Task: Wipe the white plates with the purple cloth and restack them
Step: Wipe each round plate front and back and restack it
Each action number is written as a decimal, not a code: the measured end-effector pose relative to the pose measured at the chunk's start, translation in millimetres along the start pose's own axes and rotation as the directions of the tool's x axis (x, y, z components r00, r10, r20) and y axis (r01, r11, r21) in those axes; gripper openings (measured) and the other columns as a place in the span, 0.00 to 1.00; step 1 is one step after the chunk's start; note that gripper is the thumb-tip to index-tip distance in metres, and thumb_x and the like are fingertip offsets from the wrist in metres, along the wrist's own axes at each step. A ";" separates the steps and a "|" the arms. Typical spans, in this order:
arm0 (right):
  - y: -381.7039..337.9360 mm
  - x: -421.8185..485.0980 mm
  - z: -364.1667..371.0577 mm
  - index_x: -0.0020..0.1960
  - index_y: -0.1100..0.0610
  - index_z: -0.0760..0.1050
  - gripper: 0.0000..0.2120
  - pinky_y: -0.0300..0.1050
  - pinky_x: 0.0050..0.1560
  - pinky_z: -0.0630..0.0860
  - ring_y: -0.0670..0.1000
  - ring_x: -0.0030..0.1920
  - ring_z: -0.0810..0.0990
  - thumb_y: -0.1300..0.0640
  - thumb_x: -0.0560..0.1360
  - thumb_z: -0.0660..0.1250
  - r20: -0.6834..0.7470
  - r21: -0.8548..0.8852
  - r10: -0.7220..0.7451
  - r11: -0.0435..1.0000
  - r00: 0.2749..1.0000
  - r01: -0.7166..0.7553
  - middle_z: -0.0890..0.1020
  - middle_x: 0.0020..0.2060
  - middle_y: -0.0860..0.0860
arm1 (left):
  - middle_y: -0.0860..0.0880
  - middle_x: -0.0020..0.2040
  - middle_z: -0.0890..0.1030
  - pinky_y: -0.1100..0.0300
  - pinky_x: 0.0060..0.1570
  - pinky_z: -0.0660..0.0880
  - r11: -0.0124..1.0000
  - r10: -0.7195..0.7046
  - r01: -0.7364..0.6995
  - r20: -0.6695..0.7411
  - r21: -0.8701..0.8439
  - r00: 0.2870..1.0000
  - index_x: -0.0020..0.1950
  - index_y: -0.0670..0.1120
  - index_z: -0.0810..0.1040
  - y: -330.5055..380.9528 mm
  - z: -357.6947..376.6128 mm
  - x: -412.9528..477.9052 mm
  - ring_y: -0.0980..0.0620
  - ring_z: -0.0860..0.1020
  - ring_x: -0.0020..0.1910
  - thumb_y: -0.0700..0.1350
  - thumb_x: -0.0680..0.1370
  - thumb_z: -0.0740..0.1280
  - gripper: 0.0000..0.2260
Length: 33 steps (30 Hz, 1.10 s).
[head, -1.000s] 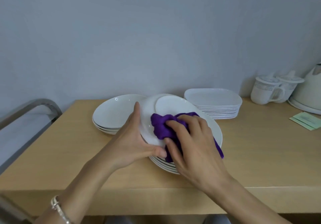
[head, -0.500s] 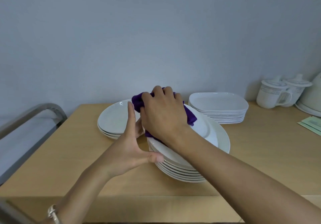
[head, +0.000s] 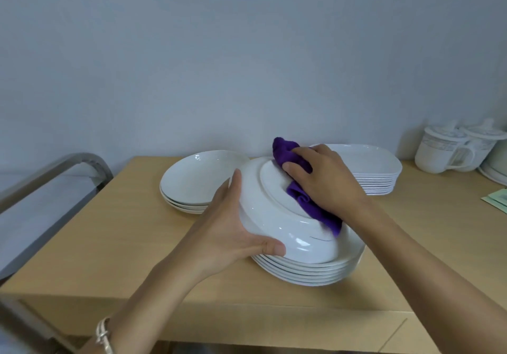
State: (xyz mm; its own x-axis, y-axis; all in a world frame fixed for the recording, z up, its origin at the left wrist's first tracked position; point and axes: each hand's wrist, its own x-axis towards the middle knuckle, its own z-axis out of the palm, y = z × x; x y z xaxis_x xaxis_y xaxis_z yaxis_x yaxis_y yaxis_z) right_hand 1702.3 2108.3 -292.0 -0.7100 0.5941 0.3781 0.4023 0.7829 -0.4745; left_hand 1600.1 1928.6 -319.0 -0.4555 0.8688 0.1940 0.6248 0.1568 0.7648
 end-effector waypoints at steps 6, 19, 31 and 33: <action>-12.1 -43.1 -8.4 0.56 0.46 0.77 0.15 0.39 0.55 0.63 0.46 0.54 0.70 0.42 0.77 0.57 0.028 0.089 -0.225 0.971 0.974 0.221 0.76 0.51 0.46 | 0.59 0.64 0.73 0.53 0.61 0.74 0.999 -0.008 0.007 -0.032 -0.032 0.999 0.64 0.59 0.66 -2.0 1.3 0.3 0.57 0.72 0.63 0.60 0.52 0.81 0.44; 4.7 0.7 -4.8 0.56 0.56 0.75 0.13 0.51 0.57 0.67 0.58 0.54 0.71 0.49 0.79 0.58 0.054 -0.020 -0.108 0.994 0.993 0.109 0.74 0.50 0.55 | 0.64 0.70 0.68 0.55 0.68 0.68 0.997 -0.066 0.067 -0.038 0.037 0.997 0.76 0.59 0.57 0.9 0.3 -3.7 0.60 0.66 0.70 0.65 0.50 0.77 0.57; -27.9 -42.1 -9.4 0.52 0.52 0.78 0.12 0.42 0.52 0.65 0.50 0.51 0.71 0.47 0.77 0.60 0.002 0.056 -0.197 0.979 0.980 0.197 0.76 0.47 0.50 | 0.69 0.69 0.63 0.68 0.65 0.64 0.998 -0.069 0.069 -0.011 0.011 0.998 0.73 0.65 0.56 5.0 0.9 -5.6 0.71 0.62 0.67 0.63 0.51 0.78 0.54; -34.3 -29.6 -2.9 0.53 0.53 0.77 0.13 0.45 0.54 0.67 0.52 0.51 0.72 0.47 0.78 0.60 0.009 0.065 -0.206 0.977 0.979 0.205 0.76 0.47 0.51 | 0.61 0.75 0.63 0.57 0.72 0.64 0.994 -0.099 0.099 0.003 0.046 0.995 0.78 0.57 0.54 3.6 -0.1 -4.8 0.61 0.61 0.74 0.67 0.50 0.78 0.61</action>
State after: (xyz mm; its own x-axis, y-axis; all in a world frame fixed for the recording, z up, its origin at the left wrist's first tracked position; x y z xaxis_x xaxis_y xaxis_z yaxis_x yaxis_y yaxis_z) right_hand 1711.1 2064.4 -284.6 -0.7829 0.4186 0.4603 0.2103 0.8743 -0.4374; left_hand 1604.5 1925.0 -317.1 -0.5135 0.8504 0.1151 0.6050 0.2636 0.7513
